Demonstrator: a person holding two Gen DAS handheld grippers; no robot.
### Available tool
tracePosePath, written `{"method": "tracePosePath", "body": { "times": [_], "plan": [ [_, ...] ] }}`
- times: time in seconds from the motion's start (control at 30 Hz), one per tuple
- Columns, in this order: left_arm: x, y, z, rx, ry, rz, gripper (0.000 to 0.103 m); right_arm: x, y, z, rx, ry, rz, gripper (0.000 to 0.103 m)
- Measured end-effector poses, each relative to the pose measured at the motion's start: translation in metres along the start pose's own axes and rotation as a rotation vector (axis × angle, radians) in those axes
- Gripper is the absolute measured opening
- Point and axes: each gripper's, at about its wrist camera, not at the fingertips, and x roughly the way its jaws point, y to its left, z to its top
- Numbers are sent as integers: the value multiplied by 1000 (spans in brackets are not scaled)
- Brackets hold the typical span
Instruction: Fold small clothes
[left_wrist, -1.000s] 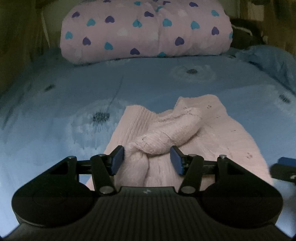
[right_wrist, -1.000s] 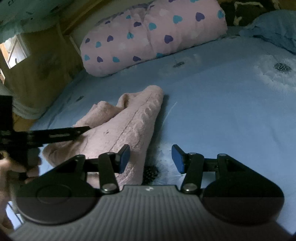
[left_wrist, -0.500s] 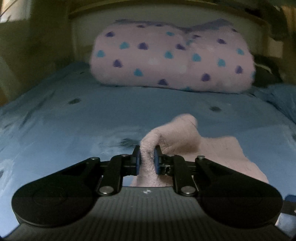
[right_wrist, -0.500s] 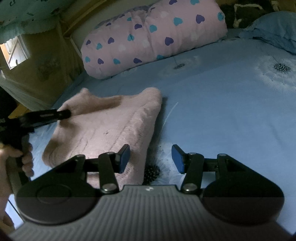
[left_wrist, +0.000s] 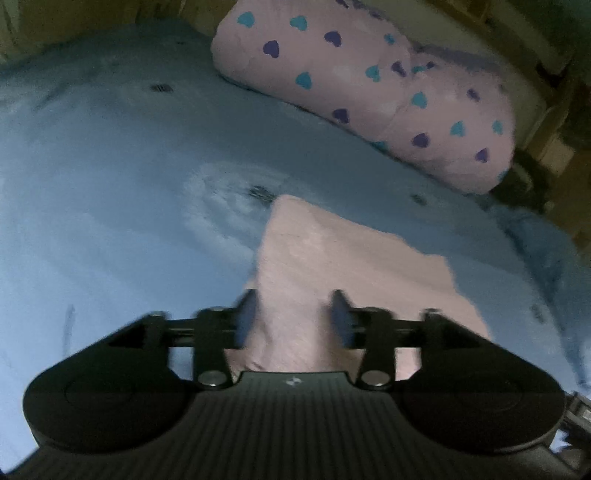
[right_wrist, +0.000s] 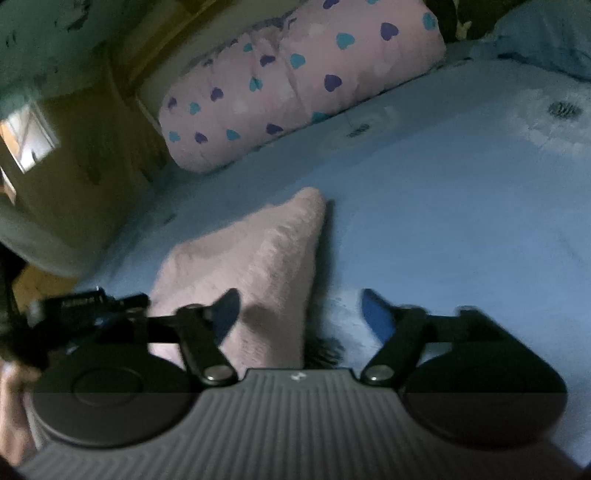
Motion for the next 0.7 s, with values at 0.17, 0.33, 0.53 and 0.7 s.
{"method": "tracePosePath", "body": {
  "times": [0.17,0.33,0.53,0.7],
  "plan": [
    [-5,-9,-17,-42,25,-47,71,11,10,7,5,30,35,80],
    [5,-9,-32,-48,45,-38,74,37,15,9,10,97,11,81],
    [10,-10,-33,-35,52,-56,80,62,14,0,50,160,21,85],
    [14,-8,-33,-58,65,-95,82,74,18,0,80,197,70,88]
  ]
}}
